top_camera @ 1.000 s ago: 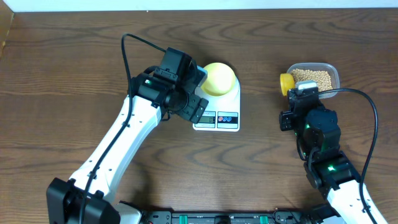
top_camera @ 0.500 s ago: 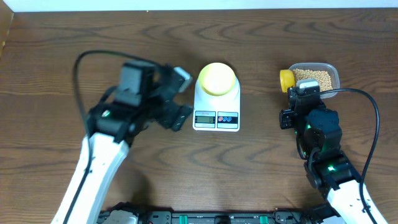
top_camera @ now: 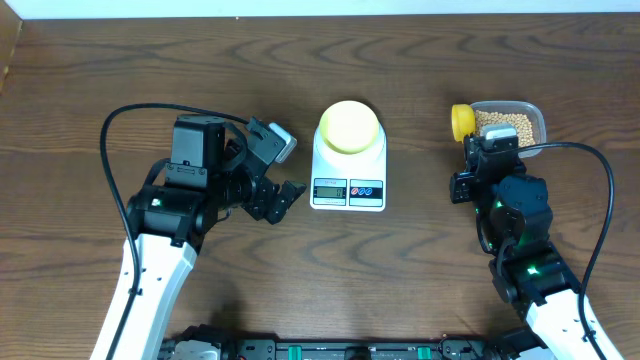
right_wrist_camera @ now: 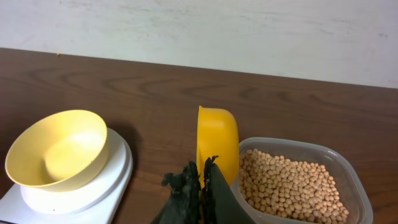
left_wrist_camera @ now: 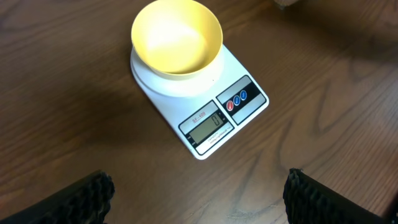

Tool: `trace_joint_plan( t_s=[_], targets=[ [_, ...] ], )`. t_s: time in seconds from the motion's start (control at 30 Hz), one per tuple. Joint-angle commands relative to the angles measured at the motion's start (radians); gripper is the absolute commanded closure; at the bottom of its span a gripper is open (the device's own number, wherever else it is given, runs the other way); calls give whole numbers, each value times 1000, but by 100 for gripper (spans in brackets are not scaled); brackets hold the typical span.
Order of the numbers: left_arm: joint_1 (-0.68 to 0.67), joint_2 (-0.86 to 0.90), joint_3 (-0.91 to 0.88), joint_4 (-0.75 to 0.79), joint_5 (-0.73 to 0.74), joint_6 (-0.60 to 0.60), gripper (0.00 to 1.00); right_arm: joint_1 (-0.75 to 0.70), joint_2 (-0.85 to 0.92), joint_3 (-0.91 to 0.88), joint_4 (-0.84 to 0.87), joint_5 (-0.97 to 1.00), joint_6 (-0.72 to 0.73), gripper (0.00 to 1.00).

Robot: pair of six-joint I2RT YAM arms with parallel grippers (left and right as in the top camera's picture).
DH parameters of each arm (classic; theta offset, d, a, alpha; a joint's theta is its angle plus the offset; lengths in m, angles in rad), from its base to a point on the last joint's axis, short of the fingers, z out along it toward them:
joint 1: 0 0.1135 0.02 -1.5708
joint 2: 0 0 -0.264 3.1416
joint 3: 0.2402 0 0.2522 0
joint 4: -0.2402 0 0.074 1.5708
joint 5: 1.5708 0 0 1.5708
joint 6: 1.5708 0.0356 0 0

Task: Scoop item into bowl and weigh 50g on scale
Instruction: 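Lower the scoop with the right gripper into the soybean tub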

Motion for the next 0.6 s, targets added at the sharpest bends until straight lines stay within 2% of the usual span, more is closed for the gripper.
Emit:
trace_joint_plan(
  t_s=[0.0, 0.2, 0.4, 0.57],
  targets=[
    [-3, 9, -5, 4, 23, 13, 11, -2, -8, 16, 3, 8, 6, 99],
    [-3, 9, -5, 4, 23, 13, 11, -2, -8, 16, 3, 8, -10, 99],
    [-3, 9, -5, 4, 23, 13, 11, -42, -7, 17, -28, -3, 122, 99],
    [-3, 9, -5, 4, 23, 13, 11, -135, -6, 40, -80, -137, 177, 99]
  ],
)
